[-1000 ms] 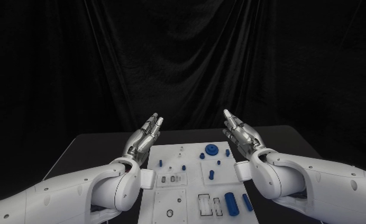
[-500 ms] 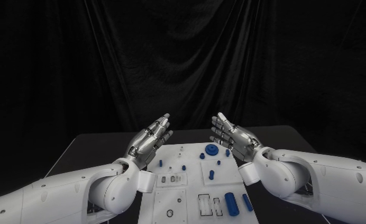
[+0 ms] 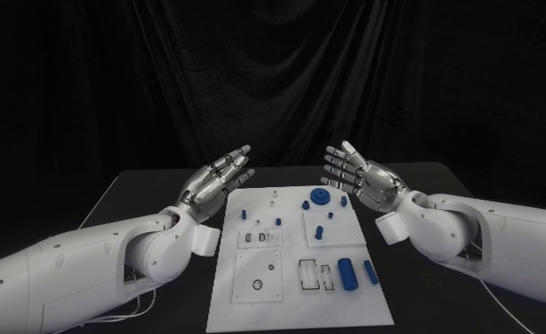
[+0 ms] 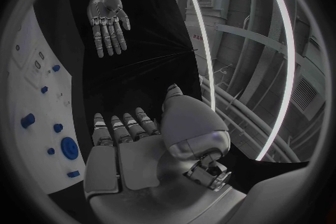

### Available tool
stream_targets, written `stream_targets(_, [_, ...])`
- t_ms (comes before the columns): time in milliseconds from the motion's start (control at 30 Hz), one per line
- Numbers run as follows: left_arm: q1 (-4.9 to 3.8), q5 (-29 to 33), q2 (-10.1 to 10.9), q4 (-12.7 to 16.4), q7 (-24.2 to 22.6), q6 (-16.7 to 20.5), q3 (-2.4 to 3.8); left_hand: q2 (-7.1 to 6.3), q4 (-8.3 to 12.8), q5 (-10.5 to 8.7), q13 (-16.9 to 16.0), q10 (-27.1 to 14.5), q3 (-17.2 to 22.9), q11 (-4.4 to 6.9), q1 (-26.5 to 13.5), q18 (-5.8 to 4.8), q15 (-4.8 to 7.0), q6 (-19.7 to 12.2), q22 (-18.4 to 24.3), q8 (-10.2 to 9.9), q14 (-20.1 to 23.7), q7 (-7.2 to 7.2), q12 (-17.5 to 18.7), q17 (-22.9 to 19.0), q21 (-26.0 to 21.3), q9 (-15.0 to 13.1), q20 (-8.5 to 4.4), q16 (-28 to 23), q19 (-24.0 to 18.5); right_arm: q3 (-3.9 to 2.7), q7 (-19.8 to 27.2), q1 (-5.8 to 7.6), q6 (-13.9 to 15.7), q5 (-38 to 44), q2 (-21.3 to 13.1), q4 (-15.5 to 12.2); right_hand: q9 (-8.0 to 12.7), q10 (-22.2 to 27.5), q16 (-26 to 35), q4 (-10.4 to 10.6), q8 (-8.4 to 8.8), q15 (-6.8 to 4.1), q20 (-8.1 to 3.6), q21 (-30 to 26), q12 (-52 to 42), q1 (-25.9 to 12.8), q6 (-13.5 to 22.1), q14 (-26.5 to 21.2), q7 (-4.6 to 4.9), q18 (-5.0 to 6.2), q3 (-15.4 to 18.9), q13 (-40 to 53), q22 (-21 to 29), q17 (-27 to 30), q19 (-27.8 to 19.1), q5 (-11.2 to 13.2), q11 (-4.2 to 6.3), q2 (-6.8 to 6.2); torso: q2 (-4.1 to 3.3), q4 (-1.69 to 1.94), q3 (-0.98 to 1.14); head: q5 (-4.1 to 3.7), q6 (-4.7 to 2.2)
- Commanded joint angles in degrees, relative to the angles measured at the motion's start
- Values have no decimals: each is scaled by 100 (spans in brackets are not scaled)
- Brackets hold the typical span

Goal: Assemble the parts on the task board

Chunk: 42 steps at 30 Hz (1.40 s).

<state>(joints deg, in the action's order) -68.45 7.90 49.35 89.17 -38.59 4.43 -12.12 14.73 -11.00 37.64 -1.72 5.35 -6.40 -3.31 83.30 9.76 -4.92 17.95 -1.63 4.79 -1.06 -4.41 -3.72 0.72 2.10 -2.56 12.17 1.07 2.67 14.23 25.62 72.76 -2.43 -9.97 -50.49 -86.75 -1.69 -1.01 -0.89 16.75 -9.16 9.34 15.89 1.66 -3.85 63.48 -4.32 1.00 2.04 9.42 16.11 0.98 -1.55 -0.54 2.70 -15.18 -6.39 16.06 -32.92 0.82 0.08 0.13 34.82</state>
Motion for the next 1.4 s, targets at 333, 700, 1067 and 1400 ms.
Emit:
stream_targets(333, [-13,-201,537,265,-672,-15,5,-315,154,55,-65,233,538,-208,67,69,-211,530,-129,314,-375,-90,-595,105,268,-63,201,314,460,-5,-190,210,206,1483,-158,85,-34,-667,-1074,-750,-199,414,100,912,-1645,1672,-135,1799,196,-186,-376,254,-337,-478,1919,-1351,-594,-262,-186,81,-13,-15,91])
stream_targets(700, [-59,-144,1221,697,-768,260,4,-452,192,241,-98,367,599,-282,-38,67,-319,689,-226,424,-641,-109,-927,156,486,-80,316,522,830,-4,-1153,789,1108,5610,-70,267,-191,-1880,-2431,-1367,-1161,-217,-348,2391,-3126,2639,-1761,4965,420,109,-709,288,-872,-906,5713,-676,-494,-592,-339,75,-12,-21,49])
stream_targets(1067, [-171,-110,1543,1101,-794,376,2,-474,211,302,-95,369,633,-317,-45,64,-354,733,-237,448,-670,-128,-964,158,515,-83,351,550,881,-5,-2462,1270,1258,9569,368,298,-335,-3561,-2437,-1359,-819,-726,-904,3575,-2423,2849,-3551,6444,64,100,-1391,267,-1773,-1164,6405,156,-40,-1120,-607,57,-24,39,2])
stream_targets(1400, [-300,-140,1780,1369,-805,319,2,-464,223,320,-87,342,667,-353,-40,60,-379,709,-234,440,-657,-143,-956,151,514,-77,371,546,879,-5,-3020,1326,1217,11149,669,344,-555,-4304,-3288,-1317,-274,-875,-1019,4798,-1511,2362,-4063,6738,-70,60,-2705,292,-3093,-1964,6117,239,213,-1733,-860,170,-62,-169,-101])
